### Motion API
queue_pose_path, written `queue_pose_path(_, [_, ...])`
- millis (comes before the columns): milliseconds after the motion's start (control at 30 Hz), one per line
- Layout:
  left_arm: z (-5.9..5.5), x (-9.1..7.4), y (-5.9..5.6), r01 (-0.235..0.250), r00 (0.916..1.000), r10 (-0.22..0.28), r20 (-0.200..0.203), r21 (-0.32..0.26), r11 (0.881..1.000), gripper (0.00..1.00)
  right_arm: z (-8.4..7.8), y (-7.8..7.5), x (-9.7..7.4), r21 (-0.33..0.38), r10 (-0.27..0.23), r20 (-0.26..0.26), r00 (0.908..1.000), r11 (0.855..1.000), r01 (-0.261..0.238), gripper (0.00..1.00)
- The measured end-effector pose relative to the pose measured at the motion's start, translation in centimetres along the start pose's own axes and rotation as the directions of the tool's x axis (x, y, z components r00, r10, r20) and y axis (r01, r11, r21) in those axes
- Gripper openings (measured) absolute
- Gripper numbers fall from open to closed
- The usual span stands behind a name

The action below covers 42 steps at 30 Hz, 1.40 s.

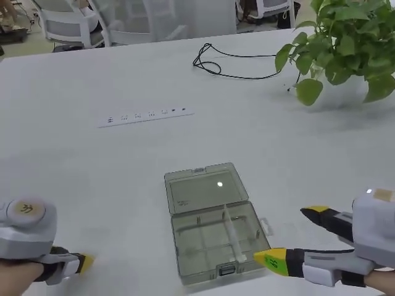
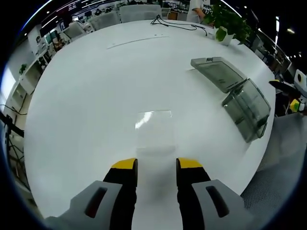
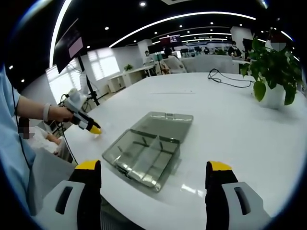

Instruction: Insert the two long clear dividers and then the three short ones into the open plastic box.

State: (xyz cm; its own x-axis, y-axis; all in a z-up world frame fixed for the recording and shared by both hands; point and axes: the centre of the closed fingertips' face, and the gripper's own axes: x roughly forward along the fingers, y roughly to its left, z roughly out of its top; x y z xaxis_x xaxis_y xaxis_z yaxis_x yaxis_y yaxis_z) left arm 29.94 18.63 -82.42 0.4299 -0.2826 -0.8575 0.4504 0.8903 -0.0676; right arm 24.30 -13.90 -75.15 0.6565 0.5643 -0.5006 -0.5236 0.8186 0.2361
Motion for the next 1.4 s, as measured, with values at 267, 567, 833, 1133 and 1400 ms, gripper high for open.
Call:
queue_pose_path(267, [2.5, -1.0, -3.0, 0.055, 0.9931, -0.058, 0.101, 0.035, 0.998, 0.30, 0.5, 0.2, 0.2, 0.000, 0.007, 0.000, 1.0000, 1.000, -0.007, 0.89])
queue_pose_path(567, [6.3, -2.2, -7.8, 0.137, 0.9639, -0.153, 0.218, 0.087, 0.987, 0.30, 1.1, 0.4, 0.6, 0.020, 0.010, 0.013, 0.9999, 1.000, -0.010, 0.88])
queue_pose_path(833, [8.8, -2.1, -12.5, 0.205, 0.9322, -0.235, 0.276, 0.132, 0.970, 0.30, 2.0, 1.0, 1.2, 0.034, 0.020, 0.030, 0.9993, 0.999, -0.021, 0.86])
queue_pose_path(1133, [9.9, -1.3, -17.2, 0.255, 0.9085, -0.300, 0.290, 0.185, 0.949, 0.30, 4.0, 1.8, 1.7, 0.104, 0.039, 0.095, 0.9947, 0.993, -0.048, 0.83])
queue_pose_path(1400, [11.0, -1.4, -19.9, 0.288, 0.8882, -0.338, 0.311, 0.197, 0.937, 0.30, 5.6, 2.7, 2.6, 0.182, 0.065, 0.132, 0.9890, 0.979, -0.089, 0.74])
